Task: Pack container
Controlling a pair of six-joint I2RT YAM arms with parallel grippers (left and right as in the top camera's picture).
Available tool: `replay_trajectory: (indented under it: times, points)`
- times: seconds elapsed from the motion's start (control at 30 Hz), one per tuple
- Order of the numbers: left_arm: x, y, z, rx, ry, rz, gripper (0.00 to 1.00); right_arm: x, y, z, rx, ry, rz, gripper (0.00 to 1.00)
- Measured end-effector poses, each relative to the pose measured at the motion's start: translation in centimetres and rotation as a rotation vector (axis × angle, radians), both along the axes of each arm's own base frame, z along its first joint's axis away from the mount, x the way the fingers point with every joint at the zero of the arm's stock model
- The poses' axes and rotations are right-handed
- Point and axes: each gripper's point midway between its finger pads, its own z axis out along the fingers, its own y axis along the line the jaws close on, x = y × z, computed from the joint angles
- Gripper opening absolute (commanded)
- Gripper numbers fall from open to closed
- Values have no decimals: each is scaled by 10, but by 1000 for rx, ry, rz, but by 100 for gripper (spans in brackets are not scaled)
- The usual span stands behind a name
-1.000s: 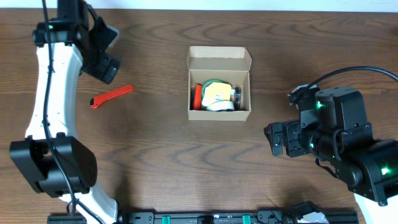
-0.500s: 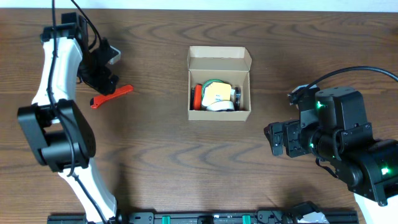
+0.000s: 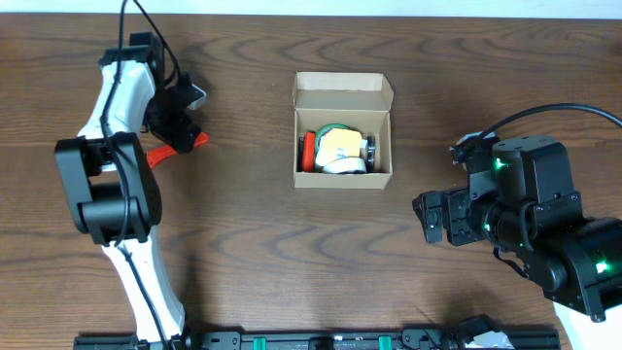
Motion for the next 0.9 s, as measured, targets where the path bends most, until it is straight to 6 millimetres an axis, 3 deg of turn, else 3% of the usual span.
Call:
replay_trajectory:
  times: [0.2, 0.63, 0.87, 0.9]
  points:
    - [4, -1, -20, 6, 11, 20, 95, 0, 0, 0, 0, 0, 0, 99]
    - [5, -1, -20, 2, 6, 122, 98, 0, 0, 0, 0, 0, 0, 99]
    - [22, -12, -16, 51, -77, 104, 100, 0, 0, 0, 0, 0, 0, 99]
    - [24, -15, -15, 64, -90, 97, 94, 0, 0, 0, 0, 0, 0, 99]
